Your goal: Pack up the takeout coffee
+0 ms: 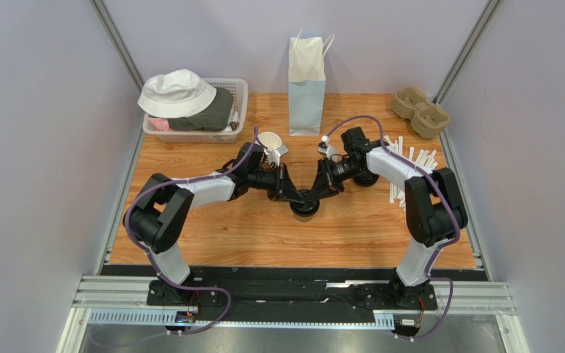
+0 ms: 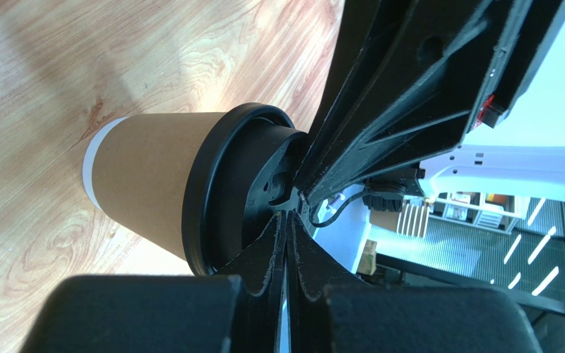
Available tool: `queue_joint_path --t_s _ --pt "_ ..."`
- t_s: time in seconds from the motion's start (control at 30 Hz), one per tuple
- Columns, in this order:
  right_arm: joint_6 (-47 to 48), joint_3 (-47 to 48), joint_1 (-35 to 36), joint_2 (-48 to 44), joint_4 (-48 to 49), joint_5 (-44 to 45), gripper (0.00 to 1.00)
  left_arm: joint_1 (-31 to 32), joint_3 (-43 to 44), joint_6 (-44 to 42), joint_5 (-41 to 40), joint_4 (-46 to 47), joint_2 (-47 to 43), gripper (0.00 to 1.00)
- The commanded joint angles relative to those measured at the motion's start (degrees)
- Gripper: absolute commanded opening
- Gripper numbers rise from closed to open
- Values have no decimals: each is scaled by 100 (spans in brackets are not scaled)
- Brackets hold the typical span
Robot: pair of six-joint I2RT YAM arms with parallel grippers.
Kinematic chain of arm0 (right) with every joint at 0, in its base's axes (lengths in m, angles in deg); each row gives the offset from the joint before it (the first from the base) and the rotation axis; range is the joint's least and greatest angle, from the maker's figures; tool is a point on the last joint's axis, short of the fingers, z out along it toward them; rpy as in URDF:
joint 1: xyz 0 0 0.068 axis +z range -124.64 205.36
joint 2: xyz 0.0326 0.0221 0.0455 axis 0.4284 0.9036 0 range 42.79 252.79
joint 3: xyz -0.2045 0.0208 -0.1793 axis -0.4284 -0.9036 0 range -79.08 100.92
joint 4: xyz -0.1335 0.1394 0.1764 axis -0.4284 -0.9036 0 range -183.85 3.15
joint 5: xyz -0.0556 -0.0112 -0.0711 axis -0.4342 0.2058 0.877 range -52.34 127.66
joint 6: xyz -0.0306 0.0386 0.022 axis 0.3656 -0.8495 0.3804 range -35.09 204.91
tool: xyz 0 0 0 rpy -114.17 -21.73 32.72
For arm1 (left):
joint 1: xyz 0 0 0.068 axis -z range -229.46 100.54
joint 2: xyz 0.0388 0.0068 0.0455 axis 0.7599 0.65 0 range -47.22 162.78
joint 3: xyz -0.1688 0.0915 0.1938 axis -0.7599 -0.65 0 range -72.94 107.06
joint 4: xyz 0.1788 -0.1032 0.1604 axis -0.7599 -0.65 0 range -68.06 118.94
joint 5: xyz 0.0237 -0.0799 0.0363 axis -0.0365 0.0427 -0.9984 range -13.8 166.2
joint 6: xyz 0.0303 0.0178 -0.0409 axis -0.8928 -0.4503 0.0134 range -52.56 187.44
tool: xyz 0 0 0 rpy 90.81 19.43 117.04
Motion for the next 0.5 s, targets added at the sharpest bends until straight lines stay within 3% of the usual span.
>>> queue_joint_path --t_s 0.0,0.1,0.47 --pt "238 -175 -53 246 94 653 17 -109 -298 -403 -213 -257 282 4" --pt "264 -246 -88 308 111 758 16 -144 -351 -535 -265 -274 370 0" --pt "264 -422 -114 361 252 707 16 -144 -492 -684 -231 -169 484 0"
